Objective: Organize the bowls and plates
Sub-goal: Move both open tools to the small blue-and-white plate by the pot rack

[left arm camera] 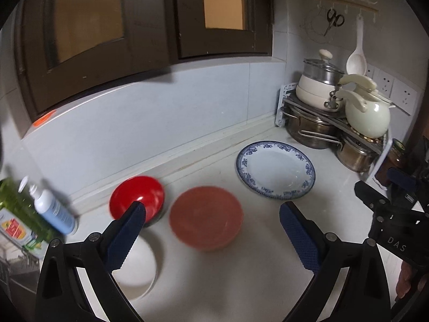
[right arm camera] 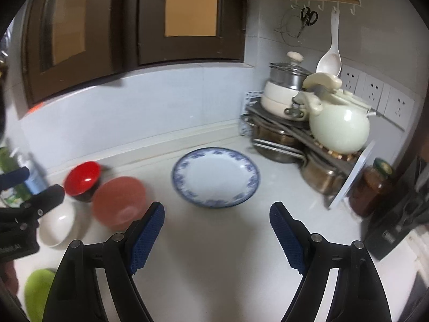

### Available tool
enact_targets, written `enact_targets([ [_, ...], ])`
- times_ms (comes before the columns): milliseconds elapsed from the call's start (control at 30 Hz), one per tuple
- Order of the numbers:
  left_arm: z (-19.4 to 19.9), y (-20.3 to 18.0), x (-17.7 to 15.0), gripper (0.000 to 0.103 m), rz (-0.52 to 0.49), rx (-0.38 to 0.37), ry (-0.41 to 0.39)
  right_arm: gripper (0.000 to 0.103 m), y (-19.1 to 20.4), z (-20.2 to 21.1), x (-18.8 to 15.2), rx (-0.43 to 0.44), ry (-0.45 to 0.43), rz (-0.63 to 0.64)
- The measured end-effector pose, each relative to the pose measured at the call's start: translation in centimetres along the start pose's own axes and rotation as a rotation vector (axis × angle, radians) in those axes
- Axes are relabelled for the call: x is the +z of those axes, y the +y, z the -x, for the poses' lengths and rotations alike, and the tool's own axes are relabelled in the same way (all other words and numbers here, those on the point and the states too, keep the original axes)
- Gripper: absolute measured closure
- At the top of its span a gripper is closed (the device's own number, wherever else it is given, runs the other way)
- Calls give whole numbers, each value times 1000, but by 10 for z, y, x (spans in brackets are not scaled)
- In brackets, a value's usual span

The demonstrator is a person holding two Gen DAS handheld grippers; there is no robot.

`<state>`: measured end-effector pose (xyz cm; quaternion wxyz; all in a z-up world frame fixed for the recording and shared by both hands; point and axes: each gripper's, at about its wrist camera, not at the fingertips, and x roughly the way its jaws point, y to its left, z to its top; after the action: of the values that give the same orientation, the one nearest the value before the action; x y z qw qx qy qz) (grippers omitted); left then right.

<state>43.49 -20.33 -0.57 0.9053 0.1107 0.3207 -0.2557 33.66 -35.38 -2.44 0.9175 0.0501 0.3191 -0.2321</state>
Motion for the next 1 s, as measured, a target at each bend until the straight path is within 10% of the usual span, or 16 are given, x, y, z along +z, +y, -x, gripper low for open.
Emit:
enact_targets([
  [1000,-256,-53,75,11,-73,-52,334,22,-67,-236,46,-69,226,-107],
])
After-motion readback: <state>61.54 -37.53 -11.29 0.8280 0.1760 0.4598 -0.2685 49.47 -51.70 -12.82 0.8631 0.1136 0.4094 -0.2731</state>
